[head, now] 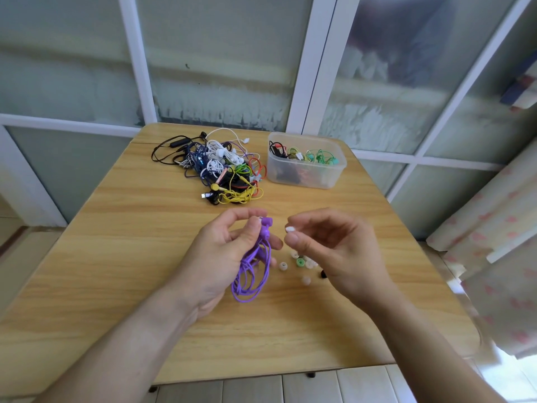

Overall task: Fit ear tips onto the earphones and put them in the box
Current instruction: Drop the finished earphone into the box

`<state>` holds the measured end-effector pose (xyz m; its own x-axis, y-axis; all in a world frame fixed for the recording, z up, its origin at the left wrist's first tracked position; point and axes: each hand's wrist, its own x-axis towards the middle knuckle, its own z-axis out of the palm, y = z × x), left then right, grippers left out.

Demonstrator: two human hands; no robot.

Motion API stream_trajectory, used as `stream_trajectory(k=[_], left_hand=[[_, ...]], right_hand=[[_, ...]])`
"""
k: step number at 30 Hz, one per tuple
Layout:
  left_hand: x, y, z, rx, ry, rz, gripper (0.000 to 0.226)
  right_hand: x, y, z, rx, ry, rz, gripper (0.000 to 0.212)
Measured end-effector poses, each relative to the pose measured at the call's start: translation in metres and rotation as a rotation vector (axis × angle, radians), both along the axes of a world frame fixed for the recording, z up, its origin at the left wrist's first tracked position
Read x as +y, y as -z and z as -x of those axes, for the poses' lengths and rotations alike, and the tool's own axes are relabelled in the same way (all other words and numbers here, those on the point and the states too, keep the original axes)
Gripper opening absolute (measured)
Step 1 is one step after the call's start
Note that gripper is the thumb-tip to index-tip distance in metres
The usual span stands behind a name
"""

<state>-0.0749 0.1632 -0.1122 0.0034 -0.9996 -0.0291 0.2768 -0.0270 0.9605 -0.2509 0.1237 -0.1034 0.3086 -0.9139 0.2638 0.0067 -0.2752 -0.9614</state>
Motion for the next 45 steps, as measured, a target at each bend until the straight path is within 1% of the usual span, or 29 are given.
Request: stream_trajectory(k=[4, 9, 12, 15, 19, 23, 26, 28, 34, 38, 40, 43, 45], left_hand=[[0.001, -0.001, 0.001, -0.015, -0.005, 0.035, 0.028], [0.0, 0.001, -0.002, -0.151, -0.081, 0.119, 0.037], [-0.001, 0.003, -0.002, -0.187, -0.098, 0.151, 0.035], [-0.002, 0.003, 0.0, -0.204, -0.11, 0.163, 0.034], [-0.001, 0.004, 0.002, -0.166, -0.123, 0.15, 0.027], [0.002, 0.003, 0.006, 0.007, -0.132, 0.089, 0.031], [0.004, -0.001, 0.01, 0.156, -0.087, 0.026, 0.022], [0.004, -0.003, 0.012, 0.201, -0.073, 0.004, 0.018], [0.002, -0.001, 0.011, 0.18, -0.12, 0.003, 0.02], [0.003, -0.003, 0.011, 0.18, -0.095, -0.001, 0.018], [0.003, -0.006, 0.009, 0.173, -0.072, 0.002, 0.022], [0.003, -0.007, 0.006, 0.089, -0.012, 0.043, 0.03], [0.004, -0.006, 0.005, 0.033, 0.028, 0.055, 0.031]], right_hand=[[0.005, 0.004, -0.004, -0.058, -0.023, -0.067, 0.024], [0.006, 0.0, -0.004, -0.086, -0.007, -0.156, 0.024], [0.007, -0.002, -0.005, -0.146, 0.008, -0.202, 0.025], [0.007, -0.002, -0.007, -0.142, 0.019, -0.198, 0.025], [0.008, -0.002, -0.009, -0.086, 0.036, -0.145, 0.023], [0.01, -0.002, -0.011, -0.052, 0.07, -0.112, 0.02], [0.013, -0.001, -0.014, -0.077, 0.088, -0.102, 0.021], [0.015, -0.001, -0.018, -0.104, 0.097, -0.097, 0.022], [0.022, -0.003, -0.023, -0.066, 0.117, -0.069, 0.021], [0.021, -0.002, -0.023, -0.053, 0.131, -0.016, 0.014], [0.02, -0.001, -0.022, -0.061, 0.135, -0.012, 0.013], [0.018, -0.001, -0.019, -0.077, 0.122, -0.013, 0.013], [0.015, 0.0, -0.015, -0.074, 0.128, -0.004, 0.011]])
